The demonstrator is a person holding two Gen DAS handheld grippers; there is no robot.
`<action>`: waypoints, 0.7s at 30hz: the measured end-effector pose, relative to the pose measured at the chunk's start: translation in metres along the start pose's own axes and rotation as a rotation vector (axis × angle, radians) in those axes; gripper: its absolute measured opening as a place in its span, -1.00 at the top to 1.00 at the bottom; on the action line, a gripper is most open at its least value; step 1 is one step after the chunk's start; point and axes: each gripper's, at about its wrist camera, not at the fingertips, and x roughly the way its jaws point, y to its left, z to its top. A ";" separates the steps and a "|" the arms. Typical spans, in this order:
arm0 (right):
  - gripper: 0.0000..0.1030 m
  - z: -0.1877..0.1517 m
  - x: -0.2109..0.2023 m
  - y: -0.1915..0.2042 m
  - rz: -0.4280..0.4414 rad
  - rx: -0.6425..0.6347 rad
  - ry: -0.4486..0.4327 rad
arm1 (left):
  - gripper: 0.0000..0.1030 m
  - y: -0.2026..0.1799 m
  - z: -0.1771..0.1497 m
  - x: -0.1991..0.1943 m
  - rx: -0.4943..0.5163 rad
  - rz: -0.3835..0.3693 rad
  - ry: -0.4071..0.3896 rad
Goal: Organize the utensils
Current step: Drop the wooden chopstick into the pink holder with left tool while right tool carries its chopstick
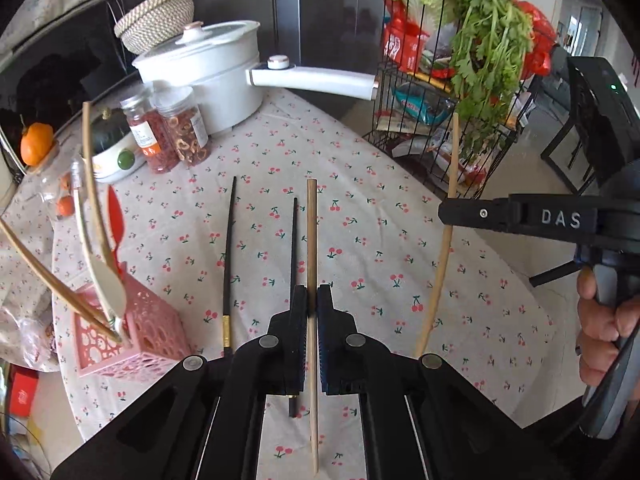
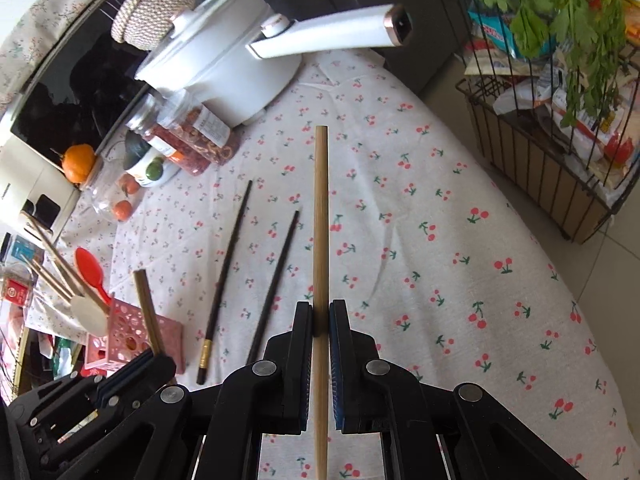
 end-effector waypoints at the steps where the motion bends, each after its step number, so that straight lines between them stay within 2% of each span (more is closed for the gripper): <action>1: 0.89 -0.002 -0.006 0.005 0.003 -0.010 -0.019 | 0.92 0.003 -0.005 -0.012 -0.003 -0.003 -0.024; 5: 0.89 -0.009 -0.025 0.028 0.013 -0.063 -0.083 | 0.92 0.021 -0.024 -0.056 -0.032 -0.016 -0.122; 9: 0.89 -0.014 -0.044 0.053 0.029 -0.139 -0.161 | 0.92 0.038 -0.040 -0.099 -0.054 0.012 -0.238; 13: 0.89 -0.015 -0.058 0.073 0.032 -0.192 -0.244 | 0.92 0.067 -0.050 -0.140 -0.128 0.014 -0.382; 16: 0.89 -0.016 -0.061 0.082 0.046 -0.202 -0.271 | 0.92 0.088 -0.053 -0.165 -0.179 0.016 -0.497; 18: 0.89 -0.015 -0.060 0.089 0.060 -0.209 -0.276 | 0.92 0.100 -0.054 -0.177 -0.197 0.048 -0.573; 21: 0.89 -0.015 -0.054 0.103 0.074 -0.228 -0.273 | 0.92 0.120 -0.052 -0.186 -0.231 0.070 -0.651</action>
